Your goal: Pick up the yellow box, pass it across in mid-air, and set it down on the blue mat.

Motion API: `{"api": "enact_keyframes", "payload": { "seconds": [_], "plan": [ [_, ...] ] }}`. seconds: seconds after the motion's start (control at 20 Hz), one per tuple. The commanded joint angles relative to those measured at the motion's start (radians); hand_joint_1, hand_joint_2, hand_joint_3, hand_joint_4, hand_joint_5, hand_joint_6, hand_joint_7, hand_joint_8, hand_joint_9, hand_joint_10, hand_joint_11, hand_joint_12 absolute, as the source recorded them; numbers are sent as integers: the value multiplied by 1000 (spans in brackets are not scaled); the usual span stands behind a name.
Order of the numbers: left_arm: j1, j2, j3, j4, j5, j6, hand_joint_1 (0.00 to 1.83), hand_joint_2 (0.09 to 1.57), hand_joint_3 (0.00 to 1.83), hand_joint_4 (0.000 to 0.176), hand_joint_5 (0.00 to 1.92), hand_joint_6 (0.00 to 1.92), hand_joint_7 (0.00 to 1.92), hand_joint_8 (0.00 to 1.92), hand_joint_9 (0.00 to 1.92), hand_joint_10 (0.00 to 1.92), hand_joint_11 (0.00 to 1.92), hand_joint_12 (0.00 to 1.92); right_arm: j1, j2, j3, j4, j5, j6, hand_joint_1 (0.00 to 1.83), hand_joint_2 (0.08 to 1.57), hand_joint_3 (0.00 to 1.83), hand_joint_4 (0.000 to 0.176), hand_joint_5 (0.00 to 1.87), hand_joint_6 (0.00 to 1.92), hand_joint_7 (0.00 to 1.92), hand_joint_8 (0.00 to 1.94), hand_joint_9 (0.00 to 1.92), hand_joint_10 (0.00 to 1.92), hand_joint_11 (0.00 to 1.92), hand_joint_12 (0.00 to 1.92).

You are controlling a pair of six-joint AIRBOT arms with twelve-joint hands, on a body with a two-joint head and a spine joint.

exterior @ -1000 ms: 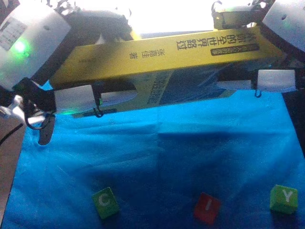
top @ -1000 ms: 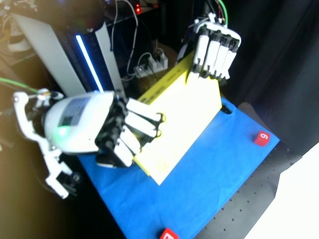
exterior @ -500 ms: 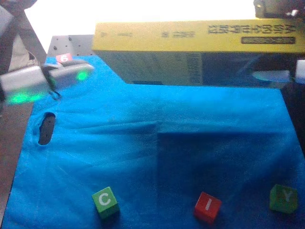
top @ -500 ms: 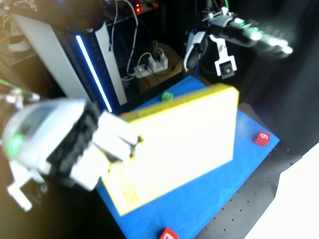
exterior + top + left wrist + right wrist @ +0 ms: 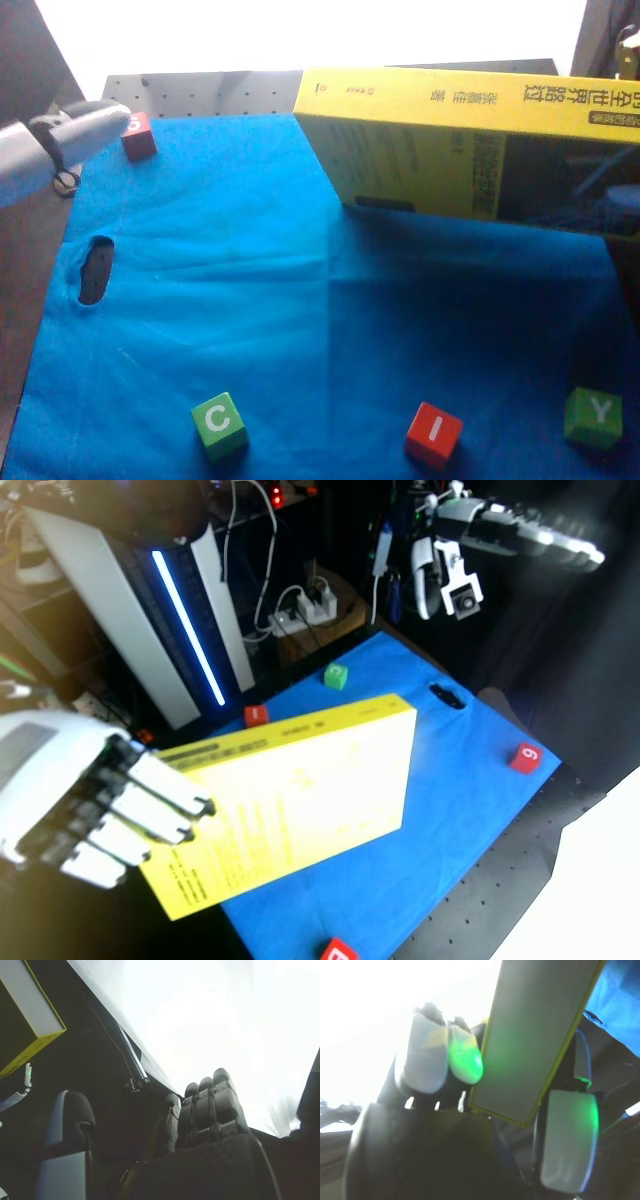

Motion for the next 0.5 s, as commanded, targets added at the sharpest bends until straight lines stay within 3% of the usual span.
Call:
{"api": "enact_keyframes", "payload": {
  "seconds": [0.0,0.05,0.1,0.15,0.2,0.25,0.3,0.35,0.4,0.45],
  "plan": [
    [-5,8,1,17,-126,0,725,1106,27,109,15,2,0,0,0,0,0,0,5,4,9,24,120,-4,1531,1170,0,0,1184,1921,1375,1941,1502,1921,1597,1921],
    [-4,6,0,15,-126,0,719,1113,26,108,19,3,0,0,0,0,0,0,0,-2,14,39,120,-4,1511,1169,0,0,1159,1921,1330,1941,1451,1921,1556,1921],
    [-3,4,0,14,-124,0,681,1128,28,108,23,3,0,0,0,0,0,0,-4,-6,18,50,119,-4,1362,1211,0,0,971,1921,1155,1941,1301,1921,1442,1921],
    [-2,3,0,12,-124,0,659,1135,25,113,25,4,0,0,0,0,0,0,-7,-8,20,58,119,-4,1080,1295,63,0,657,1731,971,1941,1144,1921,1324,1921],
    [-1,1,0,9,-126,0,605,1146,21,107,18,0,0,0,0,0,0,0,-12,-11,24,68,117,-3,1071,1265,189,0,532,1596,657,1734,688,1908,881,1921],
    [-1,0,0,8,-126,0,605,1146,21,107,18,0,0,0,0,0,0,0,-16,-15,30,80,114,-3,1071,1265,189,0,532,1596,657,1734,688,1908,881,1921],
    [-1,-1,0,8,-127,0,588,1165,22,97,14,0,0,0,0,0,0,0,-20,-23,37,86,108,3,805,1262,8,0,401,1077,604,1240,718,1655,787,1921],
    [-1,-2,0,8,-127,0,588,1165,22,97,14,0,0,0,0,0,0,0,-22,-31,47,86,102,21,805,1262,8,0,401,1077,604,1240,718,1655,787,1921],
    [-1,-2,0,8,-127,0,571,1174,22,96,7,0,0,0,0,0,0,0,-28,-42,61,86,100,47,746,1249,0,0,364,680,539,939,645,1450,688,1819],
    [0,-3,0,8,-126,0,567,1180,20,104,9,2,0,0,0,0,0,0,-42,-54,80,86,100,93,632,1254,0,0,315,216,465,378,454,1050,424,1635]
  ]
}}
